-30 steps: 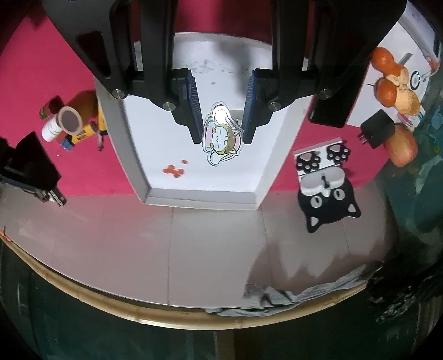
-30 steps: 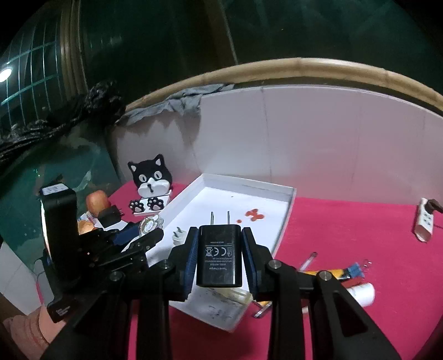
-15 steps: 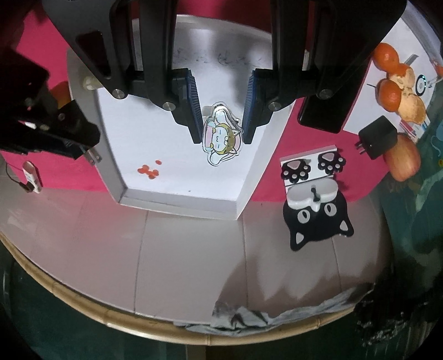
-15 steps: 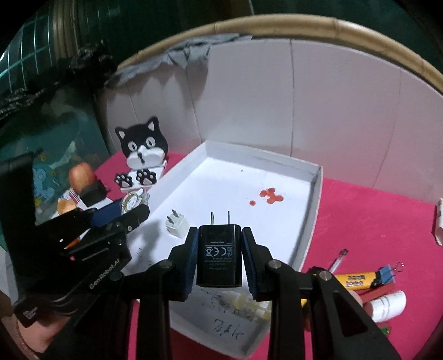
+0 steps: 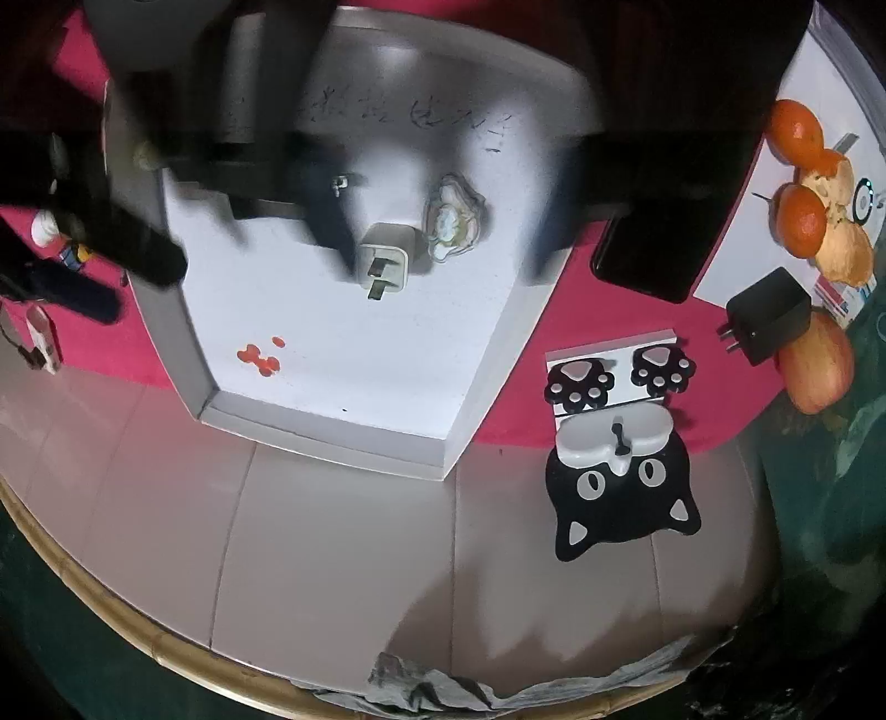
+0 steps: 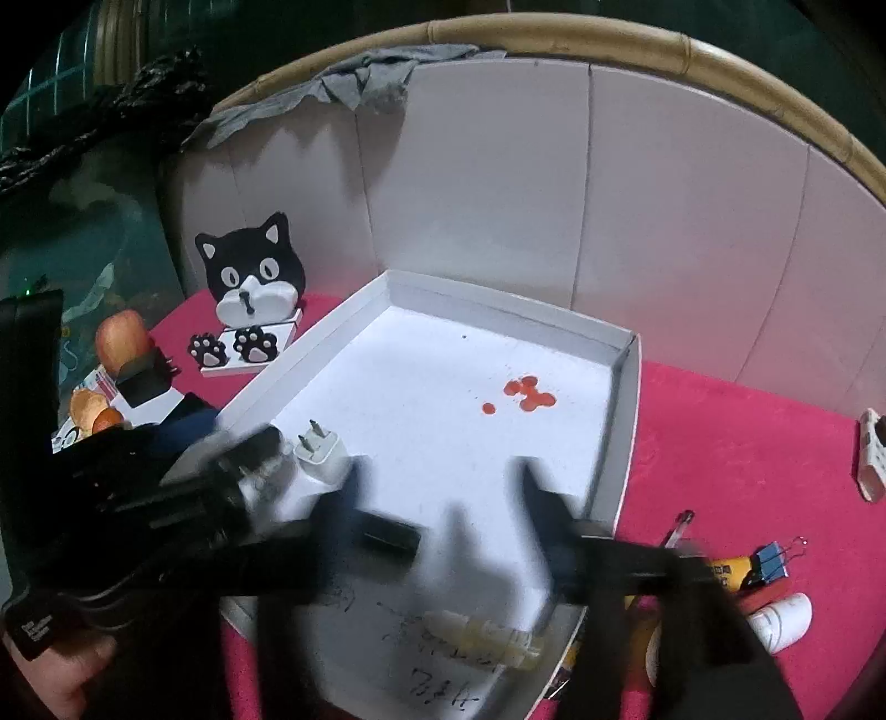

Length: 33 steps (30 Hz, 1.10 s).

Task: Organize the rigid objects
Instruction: 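Carry badge and charger into the tray and open both tools, then move the right tool to the red-green can and grasp it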

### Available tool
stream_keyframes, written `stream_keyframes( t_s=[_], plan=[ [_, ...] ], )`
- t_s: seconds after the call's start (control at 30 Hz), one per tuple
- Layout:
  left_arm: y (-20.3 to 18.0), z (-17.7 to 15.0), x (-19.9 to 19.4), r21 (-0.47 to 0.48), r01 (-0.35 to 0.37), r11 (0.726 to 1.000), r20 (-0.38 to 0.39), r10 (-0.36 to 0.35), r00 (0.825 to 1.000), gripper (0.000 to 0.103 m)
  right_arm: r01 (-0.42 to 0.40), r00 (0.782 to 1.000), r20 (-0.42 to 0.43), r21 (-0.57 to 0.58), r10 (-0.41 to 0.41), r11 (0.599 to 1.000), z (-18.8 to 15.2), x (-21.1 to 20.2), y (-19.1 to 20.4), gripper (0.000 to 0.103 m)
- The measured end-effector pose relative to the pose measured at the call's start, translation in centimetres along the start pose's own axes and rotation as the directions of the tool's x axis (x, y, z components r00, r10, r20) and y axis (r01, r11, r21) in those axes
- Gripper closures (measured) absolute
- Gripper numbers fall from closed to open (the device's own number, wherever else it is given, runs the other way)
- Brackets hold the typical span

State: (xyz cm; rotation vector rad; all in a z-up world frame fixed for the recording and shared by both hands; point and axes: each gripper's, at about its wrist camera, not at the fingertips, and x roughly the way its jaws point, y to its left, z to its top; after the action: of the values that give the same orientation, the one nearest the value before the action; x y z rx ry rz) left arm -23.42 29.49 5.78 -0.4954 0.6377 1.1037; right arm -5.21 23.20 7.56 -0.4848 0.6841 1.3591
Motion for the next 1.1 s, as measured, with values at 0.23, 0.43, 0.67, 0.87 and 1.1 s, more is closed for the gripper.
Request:
stream_keyframes(
  t_s=[0.23, 0.43, 0.67, 0.87, 1.1],
  plan=[
    [0.5, 0.2, -1.0, -0.024, -0.013, 1.000, 0.023, 0.013, 1.000, 0.000, 0.071, 0.993, 0.088, 0.018, -0.073, 0.997, 0.1, -2.2, -0.4, 0.000],
    [0.4, 0.3, -1.8, -0.035, -0.004, 0.999, 0.041, 0.005, 0.999, 0.000, 0.095, 0.989, 0.111, 0.036, -0.099, 0.995, 0.1, -3.5, -0.8, 0.000],
    [-0.9, 0.3, -2.8, -0.020, 0.018, 1.000, 0.050, -0.017, 0.999, 0.000, 0.106, 0.984, 0.137, 0.049, -0.112, 0.993, 0.0, -5.0, -1.3, 0.000],
    [-2.6, 0.4, -3.5, 0.004, 0.036, 0.999, 0.057, -0.037, 0.998, 0.000, 0.126, 0.977, 0.163, 0.072, -0.136, 0.989, -0.4, -6.3, -2.4, 0.000],
    [-5.1, 0.4, -4.1, 0.049, 0.052, 0.997, 0.057, -0.055, 0.997, 0.000, 0.155, 0.970, 0.173, 0.116, -0.174, 0.981, -1.0, -7.6, -4.6, 0.000]
  ],
)
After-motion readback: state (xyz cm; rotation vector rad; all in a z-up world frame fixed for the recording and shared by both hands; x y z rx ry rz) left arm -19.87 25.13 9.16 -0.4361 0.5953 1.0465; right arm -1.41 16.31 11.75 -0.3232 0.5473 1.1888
